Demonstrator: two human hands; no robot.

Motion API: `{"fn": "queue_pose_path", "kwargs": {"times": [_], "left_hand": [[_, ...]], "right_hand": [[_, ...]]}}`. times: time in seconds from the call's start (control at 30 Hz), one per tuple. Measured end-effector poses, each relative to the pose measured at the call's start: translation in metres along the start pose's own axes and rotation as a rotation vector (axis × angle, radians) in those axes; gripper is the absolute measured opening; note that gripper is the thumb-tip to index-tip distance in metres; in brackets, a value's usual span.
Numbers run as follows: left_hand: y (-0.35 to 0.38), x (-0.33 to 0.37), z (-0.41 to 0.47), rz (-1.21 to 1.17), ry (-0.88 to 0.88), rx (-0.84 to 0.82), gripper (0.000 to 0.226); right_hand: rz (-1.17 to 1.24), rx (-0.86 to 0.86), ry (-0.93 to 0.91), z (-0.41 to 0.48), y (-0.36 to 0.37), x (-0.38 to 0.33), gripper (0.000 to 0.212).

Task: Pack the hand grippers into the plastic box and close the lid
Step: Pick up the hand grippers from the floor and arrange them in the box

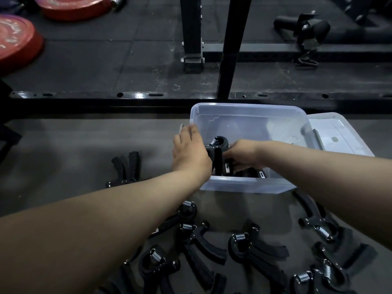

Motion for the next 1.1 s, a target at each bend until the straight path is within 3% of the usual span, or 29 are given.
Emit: {"fn": "queue_pose_path", "kwargs": {"times": [0.13,0.2,0.3,0.37,0.53,0.67,0.77,0.83,0.97,1.1], "left_hand": [[-0.001,0.002,-0.002,-0.008,-0.004,-0.014,0.088],[-0.001,0.002,-0.002,-0.005,0.001,-0.015,0.088],[-0.001,0.002,-0.003,-0.001,0.001,-0.015,0.088],[-0.001,0.002,-0.003,-0.002,0.001,-0.014,0.088],[-0.002,0.003,-0.003,0.001,0.002,-0.016,0.088],[-0.001,0.002,-0.003,0.002,0.002,-0.016,0.089],[-0.001,0.002,-0.003,0.004,-0.001,-0.019,0.090],[-0.001,0.003,-0.003,0.004,0.001,-0.021,0.090],[-0.001,0.002,-0.002,0.016,-0.002,-0.019,0.088],[-0.003,0.003,-0.003,0.010,-0.007,-0.038,0.091]], "right_hand": [[-0.662,0.223,0.091,-0.011,-0.040,-0.003,0.023],[-0.822,0.286,0.217,-0.023,-0.052,0.006,0.030],[-0.711,0.219,0.336,-0.026,-0.053,0.029,0.042],[-0.640,0.191,0.326,-0.022,-0.045,0.036,0.038],[-0.843,0.201,0.295,-0.005,-0.033,0.043,0.036],[-0.759,0.206,0.203,-0.009,-0.030,0.039,0.003],[-0.705,0.302,0.232,-0.009,-0.039,0.032,0.029],[-0.653,0.326,0.143,-0.009,-0.034,0.018,0.024],[-0.565,0.062,0.122,-0.003,0.006,0.004,0.038],[-0.685,0.018,0.024,0.005,0.028,-0.005,0.025]]}}
Point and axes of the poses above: each hand's wrist, its own z-axis towards the middle knuckle, its own y-axis out of the palm, x = y × z, the point moved 5 cm from there along z, towards the middle knuckle, and after that the axes turned 15 degrees about -x, right-handed, at the moved point
